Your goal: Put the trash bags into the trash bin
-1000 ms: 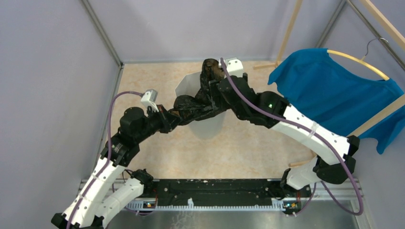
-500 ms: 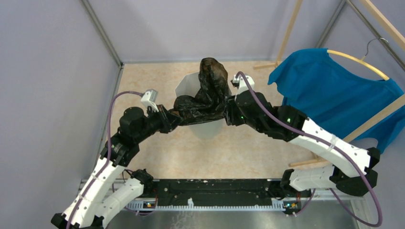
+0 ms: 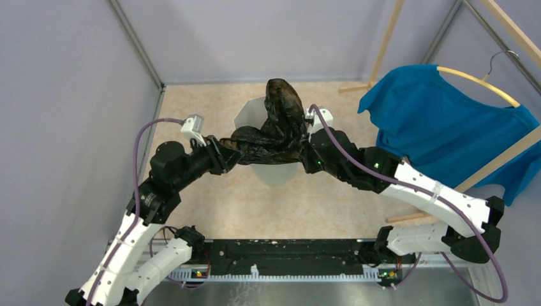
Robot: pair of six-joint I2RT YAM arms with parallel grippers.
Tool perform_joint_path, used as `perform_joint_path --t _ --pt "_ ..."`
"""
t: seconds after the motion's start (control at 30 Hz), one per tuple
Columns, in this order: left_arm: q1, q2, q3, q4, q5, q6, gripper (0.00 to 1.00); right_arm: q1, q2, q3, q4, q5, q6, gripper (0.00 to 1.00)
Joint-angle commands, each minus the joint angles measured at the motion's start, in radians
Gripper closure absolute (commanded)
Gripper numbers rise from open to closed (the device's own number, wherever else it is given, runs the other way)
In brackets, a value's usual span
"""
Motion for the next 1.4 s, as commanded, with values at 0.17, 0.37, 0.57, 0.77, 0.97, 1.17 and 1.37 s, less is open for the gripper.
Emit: perform_joint_path --t 0.17,0.37,0.57,0.77,0.97,1.17,1.37 --pt "-0.002 -0.003 0.033 -0.013 -0.036 0.011 0.64 -0.001 -0.099 -0.072 0.070 0.016 -0.023 0.98" --pt "-0.003 -0.025 -0.014 -0.018 -0.053 0.002 0.66 -0.001 -0.121 -0.181 0.108 0.073 -0.010 0.98" --pt "-0.002 0.001 -0.103 0.047 -0.020 -0.025 0.79 -0.019 -0.103 -0.249 0.216 0.152 -0.055 0.96" --pt "-0.003 0.000 -0.144 0.062 -0.054 -0.012 0.87 -0.113 -0.105 -0.288 0.293 0.047 -0.075 0.76" --pt "-0.003 0.013 -0.202 0.098 -0.067 -0.007 0.90 -0.197 -0.133 -0.358 0.373 -0.080 -0.117 0.61" --pt "-0.002 0.045 -0.245 0.125 -0.066 -0.001 0.93 -0.256 -0.195 -0.361 0.310 -0.132 -0.162 0.48" --pt "-0.002 0.011 -0.190 0.021 -0.108 0.052 0.77 -0.258 -0.274 -0.285 0.169 -0.193 -0.192 0.36"
